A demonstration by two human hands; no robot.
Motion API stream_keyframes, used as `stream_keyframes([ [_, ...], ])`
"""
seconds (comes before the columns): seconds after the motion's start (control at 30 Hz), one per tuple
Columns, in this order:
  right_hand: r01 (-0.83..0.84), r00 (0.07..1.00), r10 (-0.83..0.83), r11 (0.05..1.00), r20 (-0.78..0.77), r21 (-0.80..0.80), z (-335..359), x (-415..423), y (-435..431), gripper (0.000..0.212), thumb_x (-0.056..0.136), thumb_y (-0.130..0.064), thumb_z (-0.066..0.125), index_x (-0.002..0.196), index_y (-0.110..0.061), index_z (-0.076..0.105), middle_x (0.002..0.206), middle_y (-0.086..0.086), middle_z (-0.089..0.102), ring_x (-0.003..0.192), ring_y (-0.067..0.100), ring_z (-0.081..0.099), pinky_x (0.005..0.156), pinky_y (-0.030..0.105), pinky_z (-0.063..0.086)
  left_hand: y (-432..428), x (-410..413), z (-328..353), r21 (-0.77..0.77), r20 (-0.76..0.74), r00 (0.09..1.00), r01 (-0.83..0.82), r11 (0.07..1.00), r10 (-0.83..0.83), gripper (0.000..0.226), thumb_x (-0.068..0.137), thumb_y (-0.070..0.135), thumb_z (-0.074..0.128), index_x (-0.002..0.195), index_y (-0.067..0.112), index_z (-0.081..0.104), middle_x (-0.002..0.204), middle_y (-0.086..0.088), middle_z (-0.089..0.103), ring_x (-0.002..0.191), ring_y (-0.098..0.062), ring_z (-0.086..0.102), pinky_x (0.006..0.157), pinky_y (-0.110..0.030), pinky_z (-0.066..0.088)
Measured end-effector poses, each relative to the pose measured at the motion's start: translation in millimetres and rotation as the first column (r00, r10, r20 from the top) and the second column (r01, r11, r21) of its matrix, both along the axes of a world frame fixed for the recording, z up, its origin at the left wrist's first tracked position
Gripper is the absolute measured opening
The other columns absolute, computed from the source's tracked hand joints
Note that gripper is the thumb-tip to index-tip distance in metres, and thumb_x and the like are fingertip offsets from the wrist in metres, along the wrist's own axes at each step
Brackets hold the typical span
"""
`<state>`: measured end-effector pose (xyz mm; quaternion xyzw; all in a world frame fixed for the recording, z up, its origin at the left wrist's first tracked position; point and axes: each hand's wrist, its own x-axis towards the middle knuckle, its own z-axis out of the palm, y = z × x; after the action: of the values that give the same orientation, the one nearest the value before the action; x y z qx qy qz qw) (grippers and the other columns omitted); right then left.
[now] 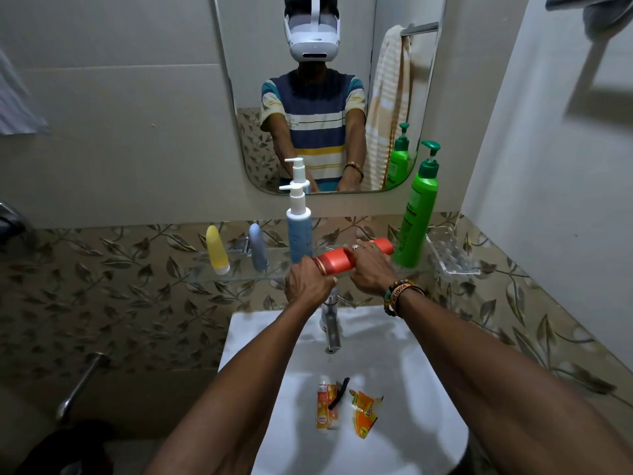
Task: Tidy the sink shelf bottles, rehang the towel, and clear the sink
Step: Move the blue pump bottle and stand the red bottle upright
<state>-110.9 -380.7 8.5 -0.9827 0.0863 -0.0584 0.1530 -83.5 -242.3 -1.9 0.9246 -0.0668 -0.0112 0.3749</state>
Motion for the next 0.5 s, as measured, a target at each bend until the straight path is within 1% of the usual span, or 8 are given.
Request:
stream_keyframes([
  [0.07, 0.012, 1.0, -0.012, 1.0, 0.003, -0.007, -0.8, 0.7, -0.2, 0.057, 0.089, -0.005, 0.053, 0.143, -0.019, 0.045, 0.148, 0.009, 0.042, 0.14, 0.028, 0.032, 0.11, 0.051, 0.027, -0.7, -0.4, -1.6, -0.007, -0.022, 1.0, 0.001, 1.0, -0.001, 0.051, 0.077, 0.021, 0.08, 0.12, 0.009, 0.057, 0.114, -0.012, 0.062, 0.109, -0.03, 0.059, 0.092, -0.042, 0.053],
  [0.17, 0.015, 1.0, -0.015, 1.0, -0.006, -0.025, -0.7, 1.7, -0.2, 0.059, 0.087, -0.006, 0.056, 0.143, -0.021, 0.044, 0.149, 0.008, 0.041, 0.14, 0.028, 0.031, 0.108, 0.052, 0.028, -3.3, -0.3, -2.3, -0.032, -0.052, 0.999, -0.011, 0.999, 0.01, 0.05, 0.078, 0.018, 0.077, 0.123, 0.009, 0.055, 0.117, -0.012, 0.061, 0.111, -0.03, 0.058, 0.096, -0.044, 0.051],
  [0.3, 0.016, 1.0, -0.017, 0.999, -0.015, -0.032, -0.1, 1.5, 0.4, 0.061, 0.086, -0.006, 0.059, 0.144, -0.021, 0.044, 0.148, 0.008, 0.041, 0.139, 0.03, 0.032, 0.109, 0.055, 0.03, -3.9, 0.5, -1.9, -0.095, -0.114, 0.993, -0.041, 0.995, 0.03, 0.054, 0.075, 0.012, 0.079, 0.123, 0.009, 0.054, 0.121, -0.013, 0.058, 0.115, -0.03, 0.055, 0.098, -0.044, 0.049],
  [0.4, 0.011, 1.0, -0.012, 0.999, -0.019, -0.037, -0.4, -0.7, 0.4, 0.063, 0.084, -0.006, 0.059, 0.143, -0.021, 0.043, 0.147, 0.008, 0.041, 0.138, 0.03, 0.033, 0.107, 0.052, 0.031, -2.0, 0.7, -2.6, -0.141, -0.144, 0.989, -0.052, 0.989, 0.031, 0.051, 0.073, 0.01, 0.079, 0.12, 0.008, 0.059, 0.118, -0.013, 0.061, 0.113, -0.03, 0.057, 0.097, -0.044, 0.05],
  [0.5, 0.0, 1.0, -0.001, 0.999, -0.031, -0.041, 0.4, -3.2, 1.8, 0.066, 0.083, -0.005, 0.059, 0.144, -0.022, 0.042, 0.147, 0.008, 0.041, 0.138, 0.029, 0.033, 0.106, 0.05, 0.032, -0.4, -1.0, -1.4, -0.229, -0.201, 0.978, -0.097, 0.969, 0.05, 0.051, 0.073, 0.012, 0.082, 0.12, 0.007, 0.061, 0.117, -0.012, 0.063, 0.111, -0.03, 0.06, 0.097, -0.045, 0.051],
])
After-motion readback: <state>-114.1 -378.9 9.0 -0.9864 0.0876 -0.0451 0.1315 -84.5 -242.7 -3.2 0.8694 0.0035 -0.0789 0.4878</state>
